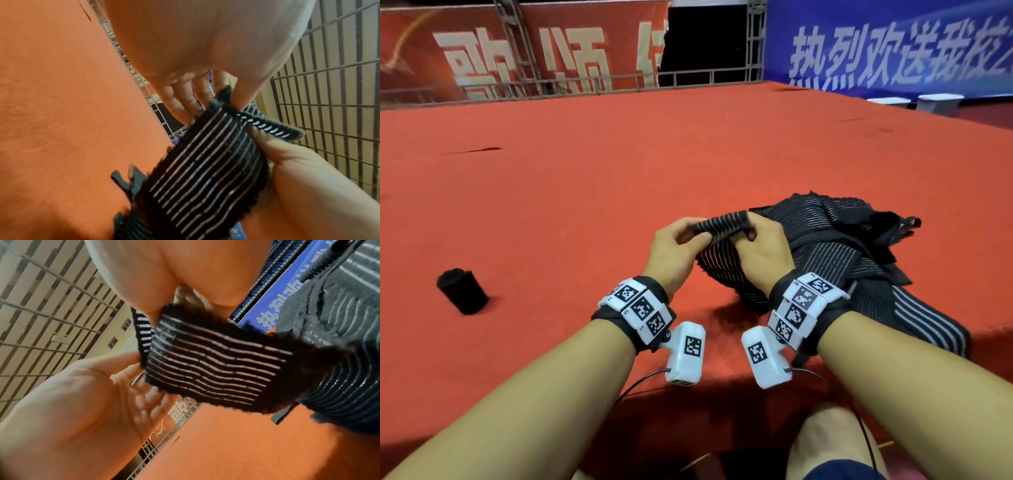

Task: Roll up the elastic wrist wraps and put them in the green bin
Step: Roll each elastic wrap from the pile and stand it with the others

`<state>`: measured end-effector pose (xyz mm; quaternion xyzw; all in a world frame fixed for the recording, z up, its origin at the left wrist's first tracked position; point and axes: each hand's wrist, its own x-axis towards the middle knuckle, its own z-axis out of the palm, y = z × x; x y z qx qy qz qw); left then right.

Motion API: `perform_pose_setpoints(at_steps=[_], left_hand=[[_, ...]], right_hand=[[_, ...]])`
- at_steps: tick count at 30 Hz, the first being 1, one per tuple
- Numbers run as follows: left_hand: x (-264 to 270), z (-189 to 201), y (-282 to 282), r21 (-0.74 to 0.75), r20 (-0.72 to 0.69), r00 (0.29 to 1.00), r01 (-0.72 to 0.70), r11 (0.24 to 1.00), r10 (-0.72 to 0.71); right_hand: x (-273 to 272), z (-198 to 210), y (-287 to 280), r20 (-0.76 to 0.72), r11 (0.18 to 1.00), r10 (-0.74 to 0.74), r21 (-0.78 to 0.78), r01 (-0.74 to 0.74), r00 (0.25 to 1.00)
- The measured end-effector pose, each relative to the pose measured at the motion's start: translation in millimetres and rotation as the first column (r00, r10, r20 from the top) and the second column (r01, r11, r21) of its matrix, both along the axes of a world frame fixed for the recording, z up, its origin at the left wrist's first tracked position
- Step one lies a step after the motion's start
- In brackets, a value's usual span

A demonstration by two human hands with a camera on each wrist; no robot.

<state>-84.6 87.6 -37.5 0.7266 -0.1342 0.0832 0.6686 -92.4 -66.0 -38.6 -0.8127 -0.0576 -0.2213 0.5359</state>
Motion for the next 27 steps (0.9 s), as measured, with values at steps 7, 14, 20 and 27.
perform_pose_setpoints(at_steps=[7,14,20,27], left_hand=[[3,9,15,-0.073,0.026,0.990,-0.135,0.988,0.137],[1,4,29,-0.132,-0.029,0.991,-0.130,0.983,0.127],[-2,-9,39,0.017,0.038,0.995,-0.093,0.996,0.092],[-9,-28,51,0.207,-0.069,0.993,0.110,0.972,-0.098]], right_hand=[[-6,-5,4,-0.147,0.964,0.239,0.155,-0.216,0.960],[-4,-7,25,-0.179,0.981,0.147,-0.097,-0.166,0.973],[2,8,43,-0.128,0.984,0.056,0.173,-0.034,0.990],[5,22,58,-0.154,0.967,0.016,0.255,0.024,0.988]])
